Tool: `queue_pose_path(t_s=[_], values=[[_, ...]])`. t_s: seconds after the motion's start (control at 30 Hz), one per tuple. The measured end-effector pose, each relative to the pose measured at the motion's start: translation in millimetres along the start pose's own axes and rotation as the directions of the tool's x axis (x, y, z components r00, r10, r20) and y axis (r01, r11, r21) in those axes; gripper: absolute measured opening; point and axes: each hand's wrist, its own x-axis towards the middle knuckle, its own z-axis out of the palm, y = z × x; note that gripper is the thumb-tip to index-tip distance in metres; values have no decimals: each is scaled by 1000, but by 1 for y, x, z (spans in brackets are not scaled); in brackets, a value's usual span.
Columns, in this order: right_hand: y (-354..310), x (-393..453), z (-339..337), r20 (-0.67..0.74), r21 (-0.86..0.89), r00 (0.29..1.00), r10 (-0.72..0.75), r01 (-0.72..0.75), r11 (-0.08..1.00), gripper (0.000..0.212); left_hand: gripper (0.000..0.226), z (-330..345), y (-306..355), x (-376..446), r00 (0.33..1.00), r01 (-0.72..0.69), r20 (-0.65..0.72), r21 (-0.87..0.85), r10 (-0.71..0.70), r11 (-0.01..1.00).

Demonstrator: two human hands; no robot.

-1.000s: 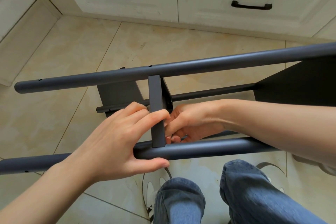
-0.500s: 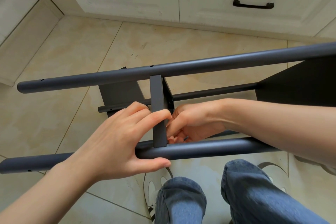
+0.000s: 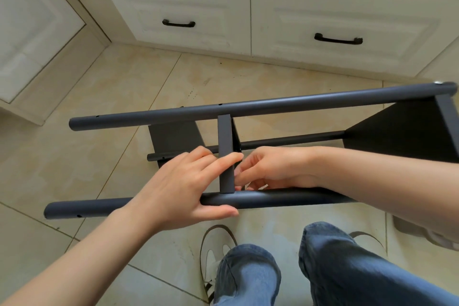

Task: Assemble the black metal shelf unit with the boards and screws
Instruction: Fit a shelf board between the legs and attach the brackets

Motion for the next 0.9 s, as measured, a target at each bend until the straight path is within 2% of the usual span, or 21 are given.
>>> queue_pose_path(t_s=[0.17, 0.37, 0.5, 0.63, 0.7, 0.8, 0.9], values=[[-6, -7, 6, -13, -1, 999, 34, -34, 999, 20, 85, -4, 4, -3, 1000, 27, 8, 0, -27, 1000], [-17, -10, 12, -44, 8, 993, 109, -109, 994, 8, 86, -4, 6, -4, 997, 74, 28, 24, -75, 997], [-21, -19, 11, -208, -110, 971, 121, -146, 983, 19, 85, 4, 11, -11, 990, 143, 5, 66, -143, 988], [-36, -45, -1, -375, -316, 924, -66, -61, 947, 24, 85, 14, 28, -23, 953, 273, -128, -42, -276, 961], [-45, -60, -11, -438, -413, 876, -203, 4, 911, 20, 87, 17, 34, -28, 922, 348, -135, -119, -363, 930], [-54, -75, -23, -512, -576, 760, -400, 42, 817, 17, 75, 18, 43, -33, 880, 412, -149, -232, -450, 881], [-55, -79, -34, -550, -725, 635, -543, -40, 688, 19, 57, 15, 49, -41, 835, 457, -210, -253, -509, 853]])
